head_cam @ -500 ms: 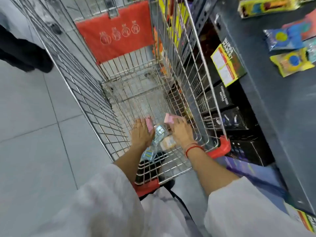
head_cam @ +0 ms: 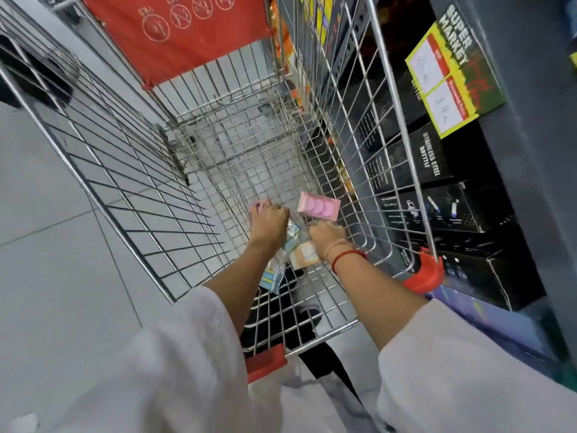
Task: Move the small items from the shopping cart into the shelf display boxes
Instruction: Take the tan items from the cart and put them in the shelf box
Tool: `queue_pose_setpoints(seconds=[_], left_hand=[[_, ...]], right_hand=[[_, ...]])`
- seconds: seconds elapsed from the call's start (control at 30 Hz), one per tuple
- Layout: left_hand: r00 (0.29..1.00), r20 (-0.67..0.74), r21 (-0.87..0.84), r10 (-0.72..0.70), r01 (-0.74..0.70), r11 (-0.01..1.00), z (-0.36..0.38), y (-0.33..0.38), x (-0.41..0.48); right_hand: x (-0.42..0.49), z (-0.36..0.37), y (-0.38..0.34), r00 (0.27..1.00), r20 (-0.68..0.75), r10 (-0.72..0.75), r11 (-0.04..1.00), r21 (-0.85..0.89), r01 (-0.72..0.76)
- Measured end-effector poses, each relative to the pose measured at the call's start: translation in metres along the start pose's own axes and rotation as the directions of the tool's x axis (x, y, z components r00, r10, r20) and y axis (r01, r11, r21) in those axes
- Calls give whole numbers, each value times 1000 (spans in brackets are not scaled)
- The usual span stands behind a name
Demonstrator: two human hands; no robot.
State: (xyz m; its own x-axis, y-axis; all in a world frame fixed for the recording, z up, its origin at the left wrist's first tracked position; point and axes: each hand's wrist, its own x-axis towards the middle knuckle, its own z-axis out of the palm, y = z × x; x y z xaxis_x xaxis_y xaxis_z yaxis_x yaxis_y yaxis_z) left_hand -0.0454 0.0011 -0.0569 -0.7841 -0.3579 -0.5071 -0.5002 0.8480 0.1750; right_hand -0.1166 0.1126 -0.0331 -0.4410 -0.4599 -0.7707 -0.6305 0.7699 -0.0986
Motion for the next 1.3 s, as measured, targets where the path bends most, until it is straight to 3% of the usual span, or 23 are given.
queue_pose_setpoints(seconds=[0.17, 0.33, 0.47, 0.63, 0.7, 0.8, 0.93, 1.03, 1.13, 1.23, 1.3], left_hand=[[989, 141, 3, -43, 43, 999, -6, -12, 15], [953, 303, 91, -13, -15, 996, 0, -16, 6], [971, 237, 131, -17, -15, 991, 9, -11, -8], [992, 112, 180, -51, 30, 983, 14, -17, -23], [992, 65, 85, -106, 100, 991, 7, -16, -28], [979, 32, -204, -200, 202, 958, -14, -10, -36], [971, -46, -417, -236, 196, 887, -43, -1, -48], [951, -143, -584, -273, 142, 799, -64, 8, -62], [926, -235, -738, -296, 28, 674, -87, 22, -80], [892, -323, -828, -318, -103, 551, -109, 37, -101], [844, -396, -822, -362, -150, 549, -122, 48, -115]], right_hand=[[4, -1, 0, 999, -8, -38, 993, -113, 37], [8, -5, 2, 995, 90, -38, 987, -153, 51], [9, -14, 14, 970, 240, -49, 993, -94, 73], [2, -31, 29, 945, 326, 34, 972, 211, -108], [-3, -38, 33, 954, 294, 65, 955, 259, -145], [-14, -44, 35, 979, 184, 86, 904, 399, -154], [-36, -53, 31, 985, -95, 146, 791, 609, -58], [-62, -64, 20, 915, -356, 189, 757, 646, 95], [-94, -71, 15, 785, -589, 193, 807, 550, 215], [-132, -76, 13, 604, -778, 172, 839, 437, 323], [-159, -80, 11, 423, -890, 170, 846, 352, 401]])
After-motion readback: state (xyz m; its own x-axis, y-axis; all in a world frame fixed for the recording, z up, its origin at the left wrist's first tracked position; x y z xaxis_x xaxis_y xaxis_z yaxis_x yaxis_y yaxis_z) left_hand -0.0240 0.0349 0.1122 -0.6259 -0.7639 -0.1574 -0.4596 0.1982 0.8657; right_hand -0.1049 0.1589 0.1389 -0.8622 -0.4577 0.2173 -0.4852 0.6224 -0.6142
